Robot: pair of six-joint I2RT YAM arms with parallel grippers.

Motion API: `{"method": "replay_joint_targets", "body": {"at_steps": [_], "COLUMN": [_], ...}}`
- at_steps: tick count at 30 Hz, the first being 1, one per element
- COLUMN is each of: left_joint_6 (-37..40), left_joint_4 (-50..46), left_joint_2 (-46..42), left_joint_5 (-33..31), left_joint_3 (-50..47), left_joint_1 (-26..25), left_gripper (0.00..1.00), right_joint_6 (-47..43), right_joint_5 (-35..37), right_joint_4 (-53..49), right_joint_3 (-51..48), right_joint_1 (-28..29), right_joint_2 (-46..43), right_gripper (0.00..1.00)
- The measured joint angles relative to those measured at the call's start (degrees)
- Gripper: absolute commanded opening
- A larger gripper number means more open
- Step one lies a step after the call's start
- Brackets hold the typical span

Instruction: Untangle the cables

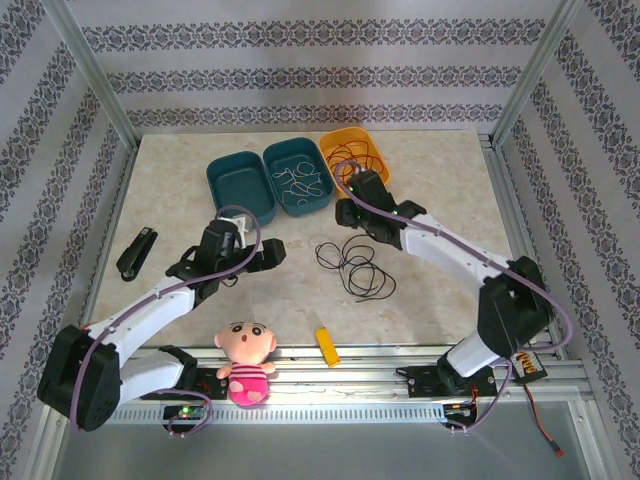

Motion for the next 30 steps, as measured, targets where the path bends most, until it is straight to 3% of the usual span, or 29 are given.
{"method": "replay_joint_targets", "body": {"at_steps": [7, 13, 21, 30], "left_joint_6": [-1.3, -3.4, -5.6, -6.5], "left_joint_4": [0.9, 1.5, 2.3, 2.2], "left_joint_2": [5.2, 6.6, 8.0, 6.9], "left_joint_5": [-2.2, -5.6, -7.8, -11.6], "left_joint_3": [1.3, 1.5, 1.5, 1.5], "left_joint_1": [-2.9, -3.6, -3.7, -3.7], "left_gripper": [0.99, 0.99, 0.99, 0.99], "right_joint_6": [1.7, 2.7, 0.1, -4.9], "right_joint_5": [2.7, 4.0, 7.8, 9.4], "right_joint_4": [-2.5, -3.5, -5.9, -6.5], "right_joint_3": [-10.4, -13.6, -9.6, -1.9], "right_joint_1": [5.0, 10.4, 17.4, 18.5], "right_joint_2": [-10.8, -12.3, -0.6, 10.3], "right_gripper": [0.62, 0.59, 0.65, 0.72]}}
